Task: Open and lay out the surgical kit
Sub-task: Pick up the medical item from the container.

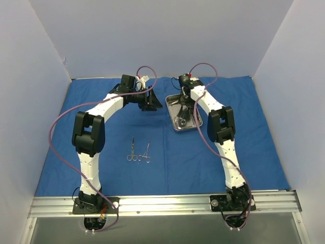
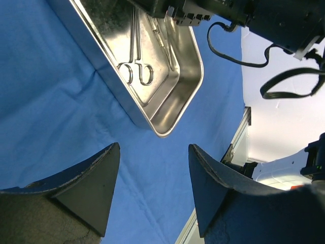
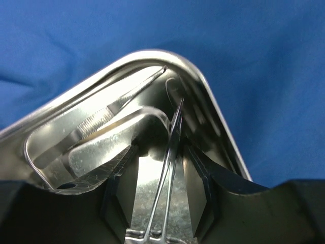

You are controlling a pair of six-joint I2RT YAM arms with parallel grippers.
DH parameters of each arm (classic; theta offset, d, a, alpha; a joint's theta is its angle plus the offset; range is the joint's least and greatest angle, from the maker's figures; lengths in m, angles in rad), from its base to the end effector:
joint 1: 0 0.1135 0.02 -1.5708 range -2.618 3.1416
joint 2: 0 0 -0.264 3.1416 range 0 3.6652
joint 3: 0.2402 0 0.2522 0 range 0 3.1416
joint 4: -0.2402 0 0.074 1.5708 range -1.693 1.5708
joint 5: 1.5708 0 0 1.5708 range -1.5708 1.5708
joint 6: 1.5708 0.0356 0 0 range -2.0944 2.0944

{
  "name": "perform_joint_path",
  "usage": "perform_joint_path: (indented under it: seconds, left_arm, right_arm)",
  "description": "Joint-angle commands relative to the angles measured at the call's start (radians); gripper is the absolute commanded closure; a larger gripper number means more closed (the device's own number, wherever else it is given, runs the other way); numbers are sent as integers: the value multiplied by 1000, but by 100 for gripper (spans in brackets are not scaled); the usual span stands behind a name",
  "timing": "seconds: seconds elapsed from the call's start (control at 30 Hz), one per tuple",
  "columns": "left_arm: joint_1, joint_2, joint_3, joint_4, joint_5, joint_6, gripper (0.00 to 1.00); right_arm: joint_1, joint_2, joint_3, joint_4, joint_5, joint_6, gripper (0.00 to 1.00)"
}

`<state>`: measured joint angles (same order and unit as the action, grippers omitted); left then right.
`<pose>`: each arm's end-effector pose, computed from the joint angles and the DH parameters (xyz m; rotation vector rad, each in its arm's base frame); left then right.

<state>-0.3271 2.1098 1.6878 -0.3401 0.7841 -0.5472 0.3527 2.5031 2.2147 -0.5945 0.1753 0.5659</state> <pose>0.4420 -0.1765 0.2260 0.1585 2.4320 -1.3337 0.5212 0.1852 0.1744 0.3365 2.4217 0.1955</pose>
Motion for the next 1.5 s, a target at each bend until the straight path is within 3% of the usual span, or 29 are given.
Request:
perform_joint_path:
  seconds: [0.0,0.17,0.47,1.0,1.47]
  left_arm:
    - [13,-73,-7,47,23,-3,35]
    - [13,-86,-27,55,18,-5,35]
    - [11,-96,-40,56,14,-5,35]
    - [10,-85,18,-2,29,38,33]
    - [-27,-47,32,72,110,-29,32]
  right_arm:
    - [-43,53,-29,-2,0,31,61]
    - [-70,82,-50,12,-45,40,69]
    - [-67,89,-38,27,-138,-46,100]
    - [-72,-242,-231,194,-275,-147,100]
    - [-93,-291,-144,133,-416,-114,100]
